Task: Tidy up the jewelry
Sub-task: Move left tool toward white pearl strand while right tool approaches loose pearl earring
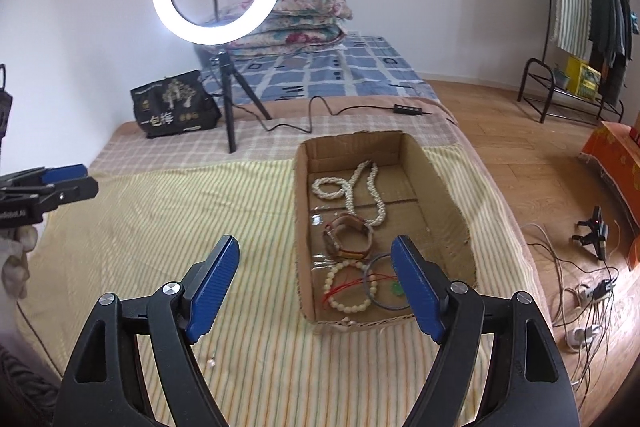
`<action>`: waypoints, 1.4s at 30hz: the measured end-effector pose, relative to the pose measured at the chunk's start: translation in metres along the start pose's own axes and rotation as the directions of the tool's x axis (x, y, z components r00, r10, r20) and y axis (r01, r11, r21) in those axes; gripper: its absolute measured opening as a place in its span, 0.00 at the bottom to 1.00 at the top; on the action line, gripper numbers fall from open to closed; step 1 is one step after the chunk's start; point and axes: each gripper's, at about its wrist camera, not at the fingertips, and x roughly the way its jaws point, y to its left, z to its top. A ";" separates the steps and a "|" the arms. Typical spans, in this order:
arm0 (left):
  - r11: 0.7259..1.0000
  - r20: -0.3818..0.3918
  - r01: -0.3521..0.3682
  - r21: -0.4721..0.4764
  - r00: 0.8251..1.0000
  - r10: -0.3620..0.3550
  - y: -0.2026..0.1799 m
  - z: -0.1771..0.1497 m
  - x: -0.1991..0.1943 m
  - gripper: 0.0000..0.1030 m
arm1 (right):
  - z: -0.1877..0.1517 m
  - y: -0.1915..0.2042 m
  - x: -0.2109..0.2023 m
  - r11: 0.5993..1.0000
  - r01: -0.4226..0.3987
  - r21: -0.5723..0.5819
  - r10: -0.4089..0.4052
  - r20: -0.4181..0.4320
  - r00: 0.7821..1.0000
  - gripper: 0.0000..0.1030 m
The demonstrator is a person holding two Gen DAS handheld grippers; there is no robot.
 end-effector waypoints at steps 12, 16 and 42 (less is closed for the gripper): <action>1.000 -0.072 0.020 -0.018 0.997 -0.022 0.019 -0.024 0.010 0.69 | -0.036 0.041 0.020 0.981 -0.116 -0.157 0.098 -0.119 0.988 0.76; 0.999 -0.135 0.054 -0.001 0.989 -0.054 0.011 -0.036 0.028 0.69 | -0.052 0.059 0.033 0.959 -0.161 -0.233 0.118 -0.187 0.975 0.76; 0.977 -0.371 0.107 0.185 0.928 -0.032 -0.051 -0.101 0.104 0.69 | -0.106 0.092 0.072 0.888 -0.336 -0.314 0.190 -0.417 0.889 0.52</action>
